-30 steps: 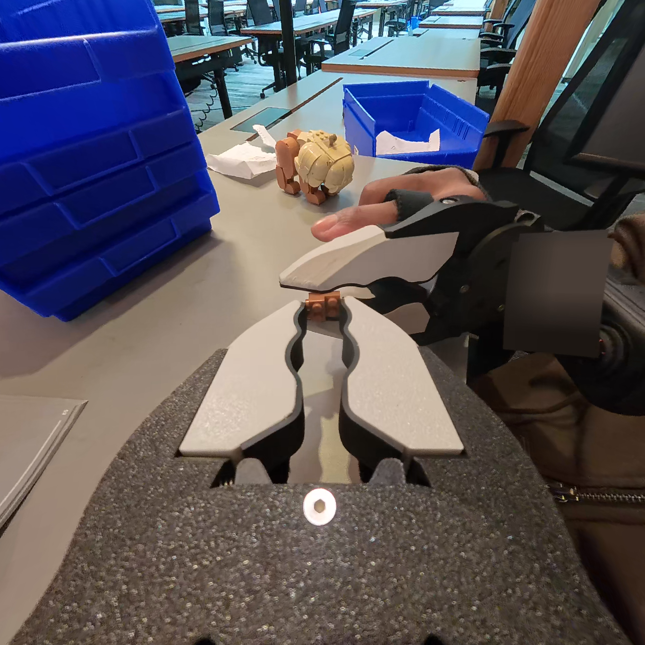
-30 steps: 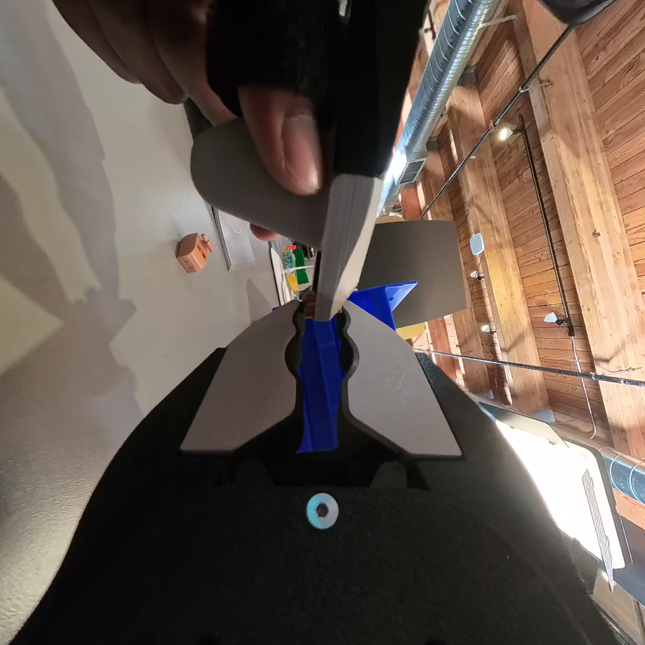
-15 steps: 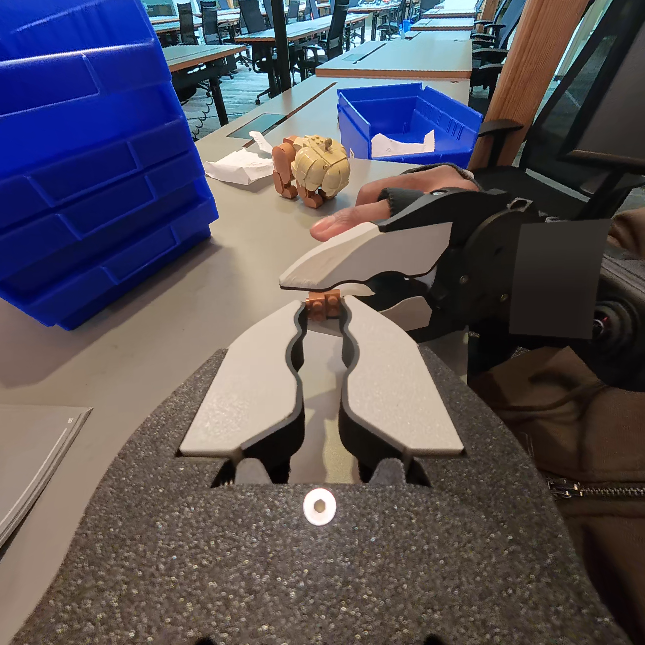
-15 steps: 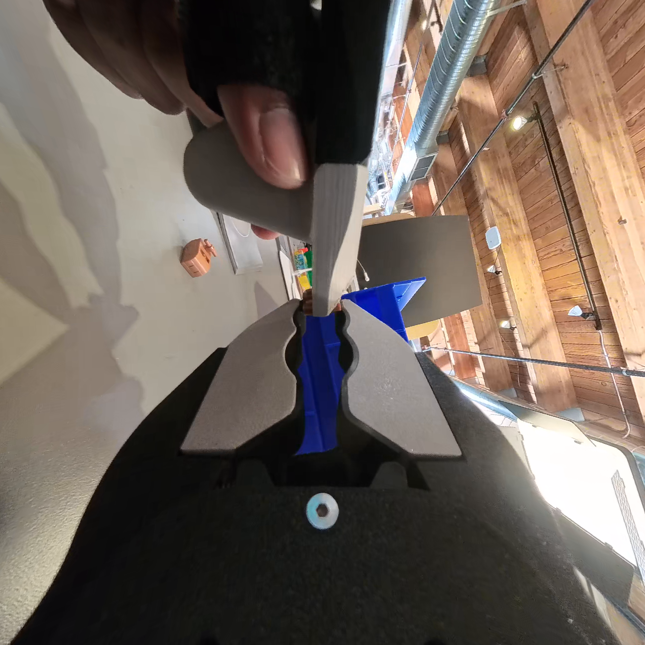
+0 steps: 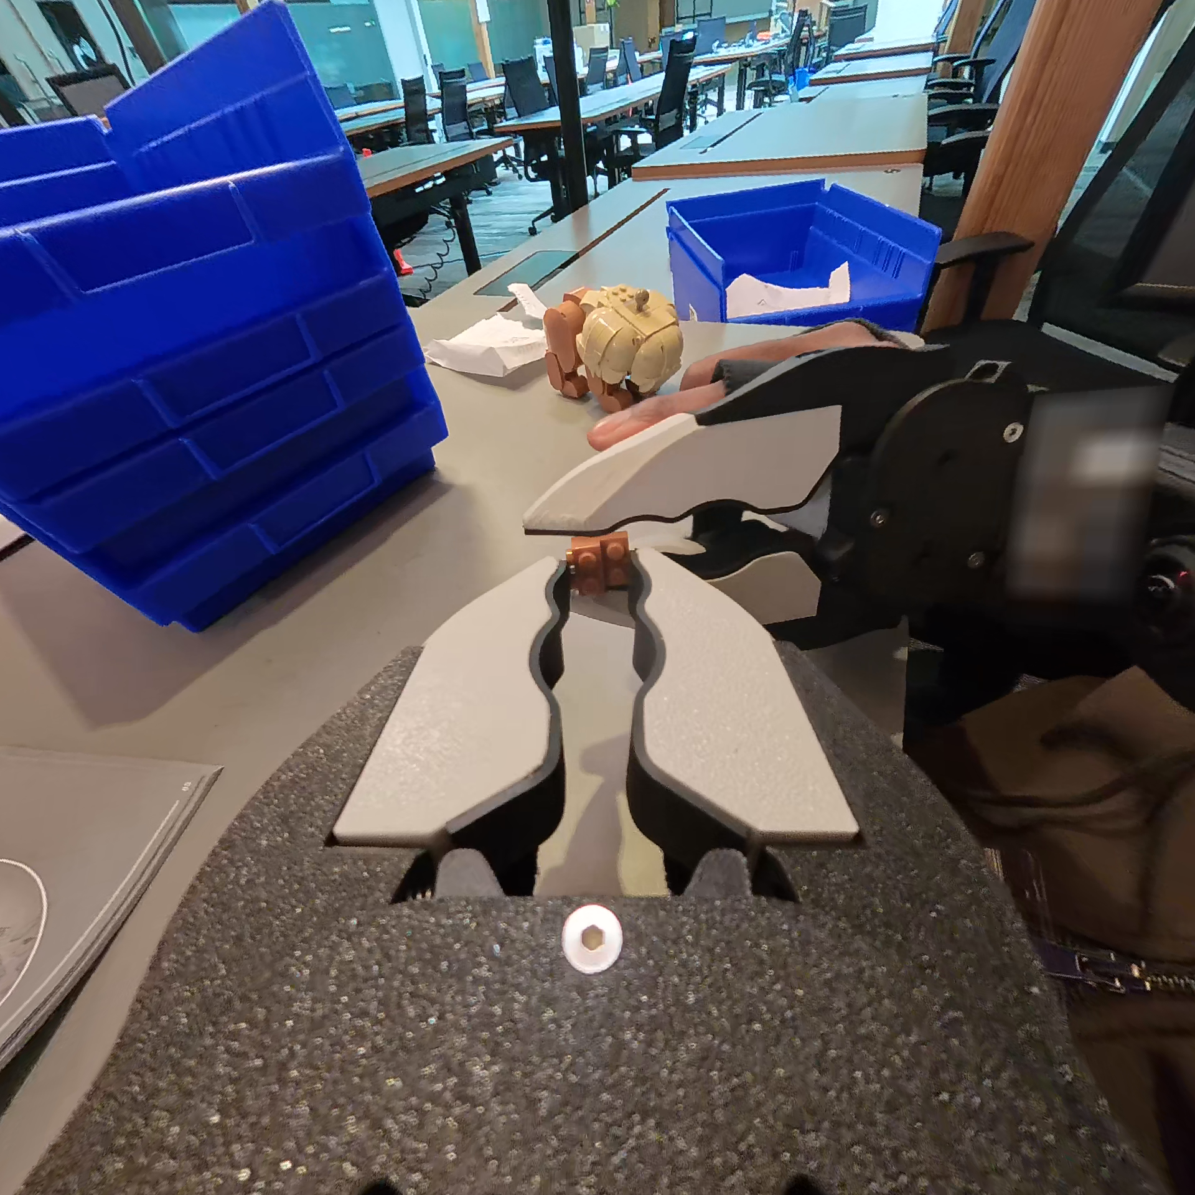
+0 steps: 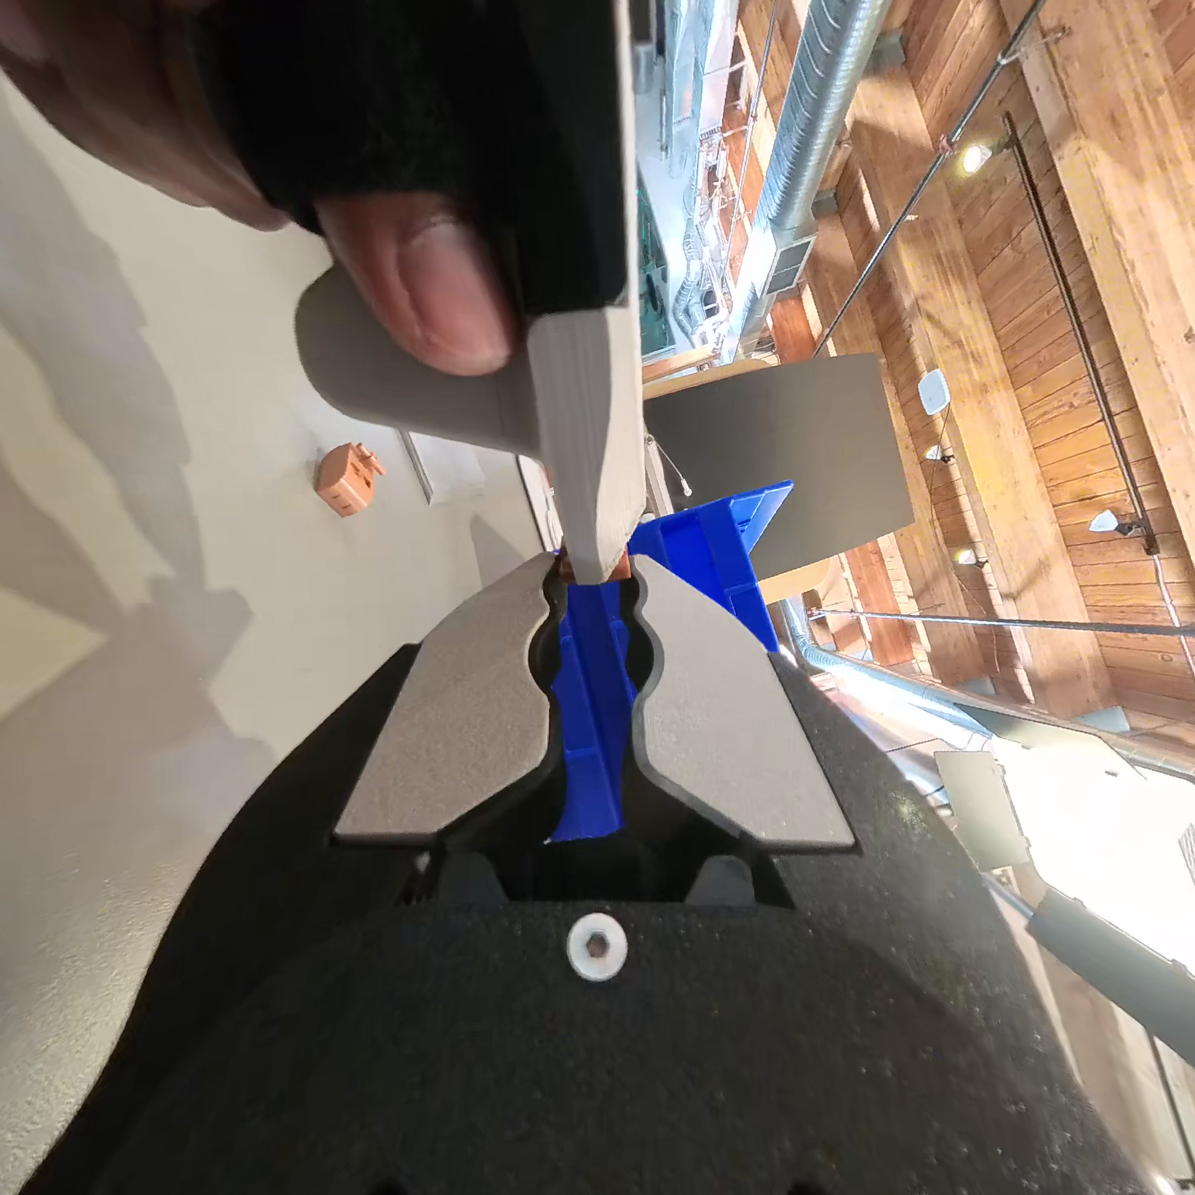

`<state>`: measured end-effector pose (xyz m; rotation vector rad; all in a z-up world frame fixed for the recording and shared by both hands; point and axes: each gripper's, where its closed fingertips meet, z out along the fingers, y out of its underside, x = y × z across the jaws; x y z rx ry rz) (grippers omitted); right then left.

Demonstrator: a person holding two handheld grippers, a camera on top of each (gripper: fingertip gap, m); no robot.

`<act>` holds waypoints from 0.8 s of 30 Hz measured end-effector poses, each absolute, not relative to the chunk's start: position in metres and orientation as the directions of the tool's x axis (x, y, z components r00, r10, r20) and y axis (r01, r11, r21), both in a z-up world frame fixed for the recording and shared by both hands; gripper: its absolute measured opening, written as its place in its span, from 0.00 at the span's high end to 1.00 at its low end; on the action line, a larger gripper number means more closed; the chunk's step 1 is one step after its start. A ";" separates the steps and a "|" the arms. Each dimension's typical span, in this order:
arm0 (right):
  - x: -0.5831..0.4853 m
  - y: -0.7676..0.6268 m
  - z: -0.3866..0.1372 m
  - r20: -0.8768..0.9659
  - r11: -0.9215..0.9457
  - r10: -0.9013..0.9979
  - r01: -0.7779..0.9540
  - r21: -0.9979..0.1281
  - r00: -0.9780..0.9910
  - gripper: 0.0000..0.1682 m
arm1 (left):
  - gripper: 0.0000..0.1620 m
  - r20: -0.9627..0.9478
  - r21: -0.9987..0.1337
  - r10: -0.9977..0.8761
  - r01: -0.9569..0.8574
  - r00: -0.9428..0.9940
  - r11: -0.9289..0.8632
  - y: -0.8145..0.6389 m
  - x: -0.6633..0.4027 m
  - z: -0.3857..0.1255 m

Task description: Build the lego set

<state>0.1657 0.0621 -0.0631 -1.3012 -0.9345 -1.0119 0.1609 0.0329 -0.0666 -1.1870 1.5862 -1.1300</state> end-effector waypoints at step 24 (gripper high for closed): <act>0.187 0.063 -0.066 0.934 -0.074 -0.069 0.932 -0.355 0.350 0.90 | 0.81 -0.085 -0.980 -0.984 -0.166 -0.156 0.111 0.038 0.174 -0.067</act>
